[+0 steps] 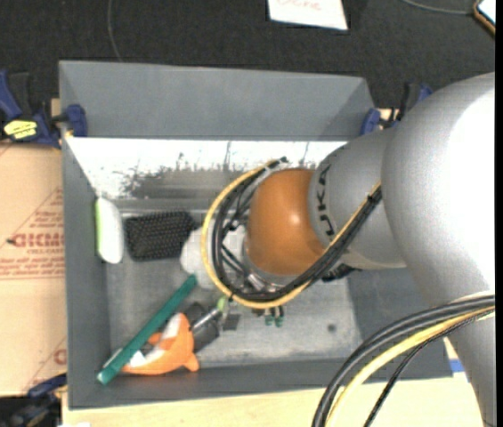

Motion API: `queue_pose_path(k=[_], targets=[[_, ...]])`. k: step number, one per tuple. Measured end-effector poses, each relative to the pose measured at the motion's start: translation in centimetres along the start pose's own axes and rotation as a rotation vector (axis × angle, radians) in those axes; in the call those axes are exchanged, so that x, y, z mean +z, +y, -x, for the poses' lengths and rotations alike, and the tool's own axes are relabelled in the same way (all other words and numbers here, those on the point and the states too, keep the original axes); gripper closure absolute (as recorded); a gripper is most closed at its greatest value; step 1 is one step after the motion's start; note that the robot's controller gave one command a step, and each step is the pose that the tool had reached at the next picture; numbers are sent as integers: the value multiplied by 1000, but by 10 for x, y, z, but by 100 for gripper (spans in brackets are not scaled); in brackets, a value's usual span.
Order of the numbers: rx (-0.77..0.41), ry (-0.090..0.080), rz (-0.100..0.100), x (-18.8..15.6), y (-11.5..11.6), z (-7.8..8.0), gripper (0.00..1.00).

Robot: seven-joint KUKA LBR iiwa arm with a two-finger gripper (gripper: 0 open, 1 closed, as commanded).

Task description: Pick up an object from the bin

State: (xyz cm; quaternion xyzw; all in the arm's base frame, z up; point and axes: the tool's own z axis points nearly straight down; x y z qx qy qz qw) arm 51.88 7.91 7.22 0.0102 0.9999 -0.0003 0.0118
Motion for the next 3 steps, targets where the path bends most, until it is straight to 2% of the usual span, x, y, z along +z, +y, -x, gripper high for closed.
queue_pose_path(k=[1, 2, 3], targets=[[-12, -1, 0, 0, 7, 0, 100], [-10, -5, 1, -47, 4, -5, 100], [-15, -3, -1, -58, 2, -3, 100]])
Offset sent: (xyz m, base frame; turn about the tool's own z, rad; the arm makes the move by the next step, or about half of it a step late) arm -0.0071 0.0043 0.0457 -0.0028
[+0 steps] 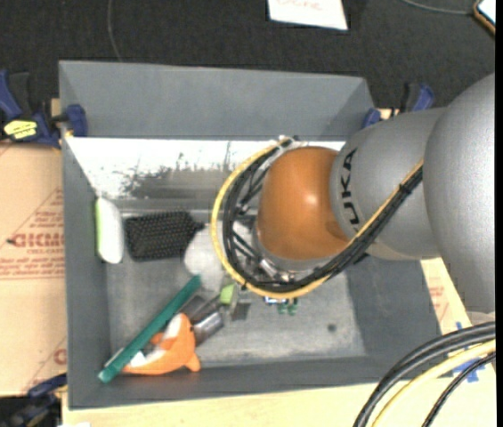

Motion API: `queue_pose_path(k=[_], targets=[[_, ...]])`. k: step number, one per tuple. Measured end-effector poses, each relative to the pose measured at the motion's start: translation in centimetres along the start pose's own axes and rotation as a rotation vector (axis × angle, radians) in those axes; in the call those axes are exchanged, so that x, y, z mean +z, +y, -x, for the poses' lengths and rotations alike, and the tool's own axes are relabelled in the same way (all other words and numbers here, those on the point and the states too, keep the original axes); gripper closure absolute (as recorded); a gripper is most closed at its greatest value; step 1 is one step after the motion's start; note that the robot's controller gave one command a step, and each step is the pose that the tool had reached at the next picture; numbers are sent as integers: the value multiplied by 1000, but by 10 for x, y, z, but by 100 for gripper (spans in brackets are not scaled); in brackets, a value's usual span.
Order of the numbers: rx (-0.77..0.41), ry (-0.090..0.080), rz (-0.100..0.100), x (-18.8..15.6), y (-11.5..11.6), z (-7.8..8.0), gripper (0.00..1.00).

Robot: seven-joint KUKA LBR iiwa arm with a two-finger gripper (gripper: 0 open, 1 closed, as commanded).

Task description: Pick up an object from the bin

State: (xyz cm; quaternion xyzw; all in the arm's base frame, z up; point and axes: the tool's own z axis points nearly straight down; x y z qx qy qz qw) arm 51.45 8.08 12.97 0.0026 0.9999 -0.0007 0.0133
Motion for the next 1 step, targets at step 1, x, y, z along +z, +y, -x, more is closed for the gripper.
queue_pose_path(k=[1], targets=[[-30, -2, 1, -103, 5, 4, 100]])
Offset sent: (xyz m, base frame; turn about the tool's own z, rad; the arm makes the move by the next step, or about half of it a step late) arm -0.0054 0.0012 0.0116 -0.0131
